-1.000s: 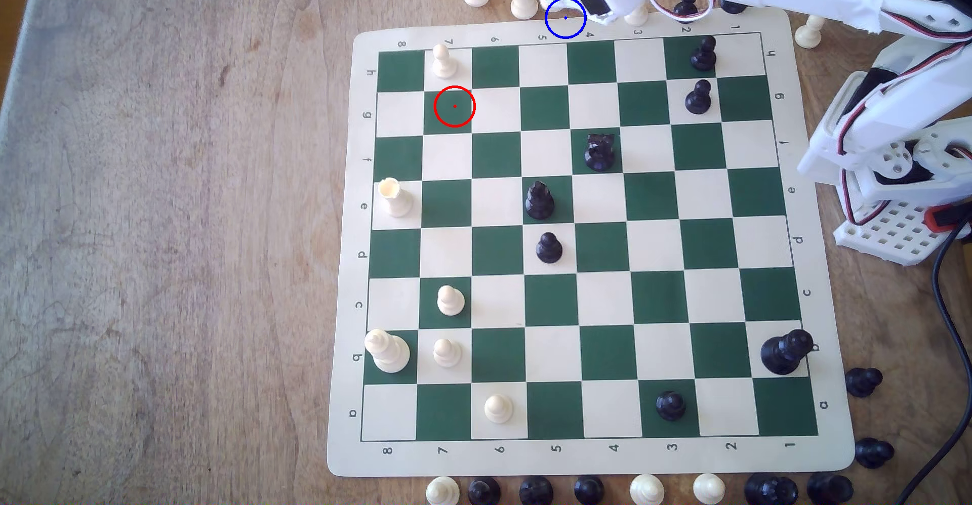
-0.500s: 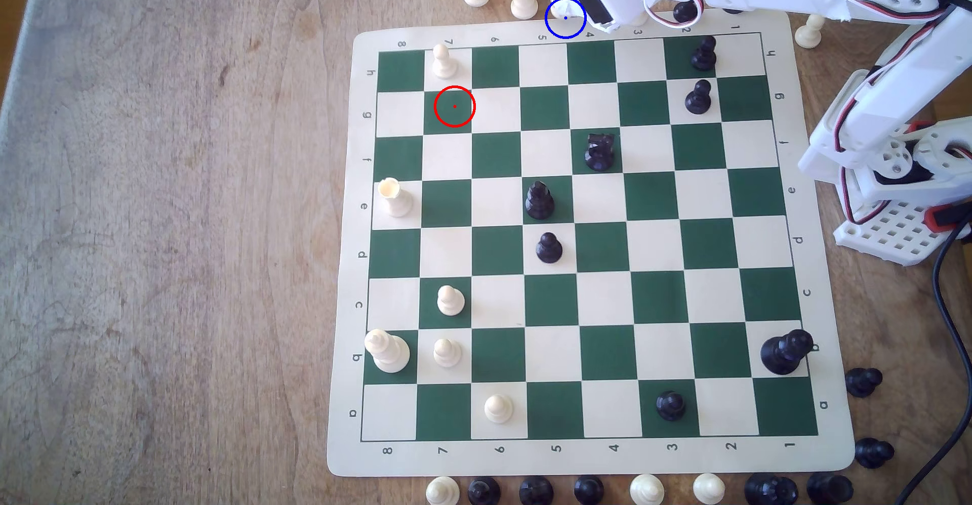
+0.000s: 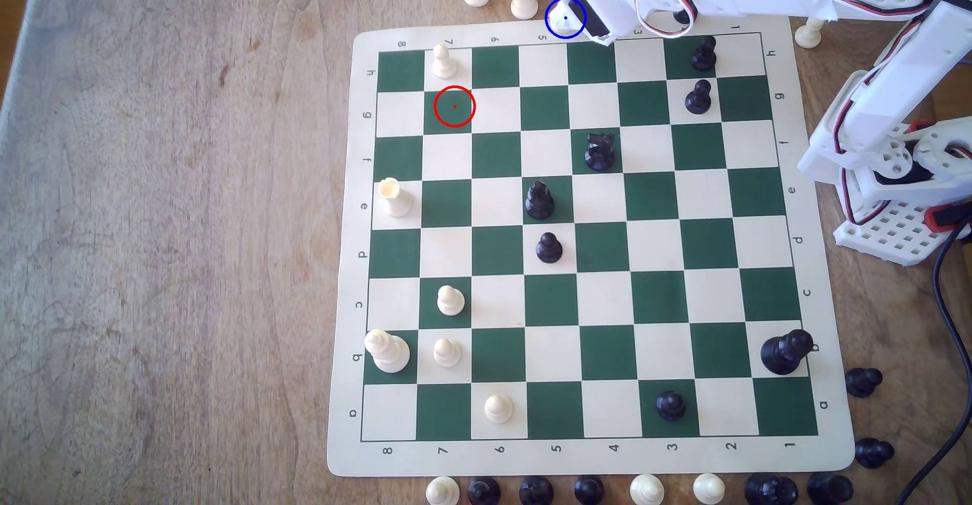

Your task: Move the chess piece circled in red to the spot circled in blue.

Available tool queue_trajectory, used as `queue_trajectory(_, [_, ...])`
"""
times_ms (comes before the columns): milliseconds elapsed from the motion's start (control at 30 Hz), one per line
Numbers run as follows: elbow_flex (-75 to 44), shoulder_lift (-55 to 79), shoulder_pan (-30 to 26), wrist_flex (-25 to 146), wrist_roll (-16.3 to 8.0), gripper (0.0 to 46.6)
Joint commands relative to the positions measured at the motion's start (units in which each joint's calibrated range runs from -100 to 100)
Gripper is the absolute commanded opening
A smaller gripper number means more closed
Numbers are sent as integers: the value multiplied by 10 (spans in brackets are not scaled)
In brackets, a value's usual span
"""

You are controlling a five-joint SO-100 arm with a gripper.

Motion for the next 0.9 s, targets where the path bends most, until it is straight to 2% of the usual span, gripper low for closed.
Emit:
queue_trajectory(0, [-8,-8,5,-10,4,33])
queue_trajectory(433, [-8,-13,14,-9,11,36])
queue_trajectory(467, [-8,-12,12,-9,11,64])
queue_trajectory(667, [-9,-11,12,-9,11,123])
queue_trajectory(867, [-9,-17,14,-7,11,130])
